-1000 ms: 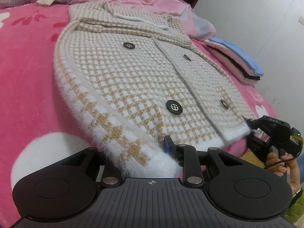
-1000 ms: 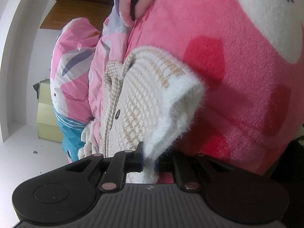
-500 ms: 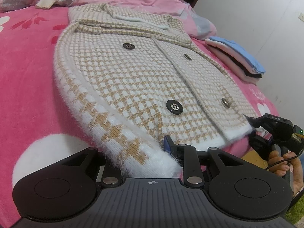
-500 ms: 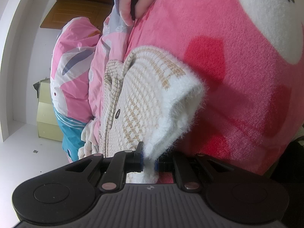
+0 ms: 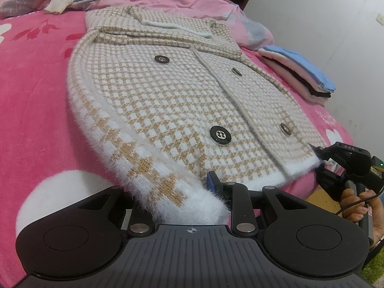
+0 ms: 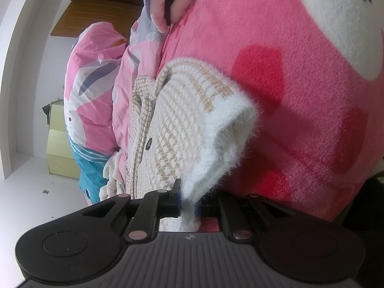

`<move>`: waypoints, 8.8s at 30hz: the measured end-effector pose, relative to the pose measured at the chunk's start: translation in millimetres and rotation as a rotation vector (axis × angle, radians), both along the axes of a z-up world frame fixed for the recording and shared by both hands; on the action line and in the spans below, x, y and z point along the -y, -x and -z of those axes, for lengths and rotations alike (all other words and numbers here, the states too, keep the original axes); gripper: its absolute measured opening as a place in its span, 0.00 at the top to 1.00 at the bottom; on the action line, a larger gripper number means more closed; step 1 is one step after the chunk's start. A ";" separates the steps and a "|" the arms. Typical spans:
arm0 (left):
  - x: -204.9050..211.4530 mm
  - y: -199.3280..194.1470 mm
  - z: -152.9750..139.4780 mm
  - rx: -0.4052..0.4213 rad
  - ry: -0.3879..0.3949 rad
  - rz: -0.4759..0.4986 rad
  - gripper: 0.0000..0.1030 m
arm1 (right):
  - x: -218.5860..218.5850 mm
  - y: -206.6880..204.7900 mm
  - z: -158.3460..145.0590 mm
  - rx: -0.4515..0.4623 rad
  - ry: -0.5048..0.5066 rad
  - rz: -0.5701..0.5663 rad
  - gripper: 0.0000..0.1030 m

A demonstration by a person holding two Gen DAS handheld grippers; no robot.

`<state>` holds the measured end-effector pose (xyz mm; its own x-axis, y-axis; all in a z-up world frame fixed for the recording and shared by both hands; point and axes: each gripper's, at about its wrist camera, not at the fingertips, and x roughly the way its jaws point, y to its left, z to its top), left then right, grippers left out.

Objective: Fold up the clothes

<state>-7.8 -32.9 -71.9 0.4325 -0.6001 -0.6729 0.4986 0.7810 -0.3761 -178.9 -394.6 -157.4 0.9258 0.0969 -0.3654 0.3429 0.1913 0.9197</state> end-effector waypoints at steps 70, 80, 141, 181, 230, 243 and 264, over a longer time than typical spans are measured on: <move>-101.2 93.3 -46.4 0.122 0.368 0.045 0.97 | -80.6 110.9 -143.1 0.088 0.534 -0.107 0.95; -97.6 29.0 -56.2 0.126 0.503 -0.023 0.97 | -71.7 35.1 -173.3 0.129 0.658 -0.103 0.95; -88.5 -201.4 18.5 -0.282 0.702 -0.385 0.58 | 84.2 -212.4 -95.5 0.052 0.181 -0.243 0.40; -65.1 -162.8 -16.5 0.125 0.096 -0.193 0.51 | 96.5 -192.9 -112.0 -0.047 0.763 -0.445 0.40; -75.6 -151.7 -23.9 0.312 -0.020 -0.408 0.83 | 135.0 -147.8 -103.5 -0.046 0.560 -0.094 0.59; -98.5 -56.0 -38.5 0.178 0.181 -0.302 0.44 | 120.9 -5.1 -92.4 0.010 0.213 -0.078 0.55; -78.4 -47.7 39.2 -0.042 0.539 -0.424 0.00 | 67.8 -47.4 -27.3 -0.027 0.012 -0.095 0.45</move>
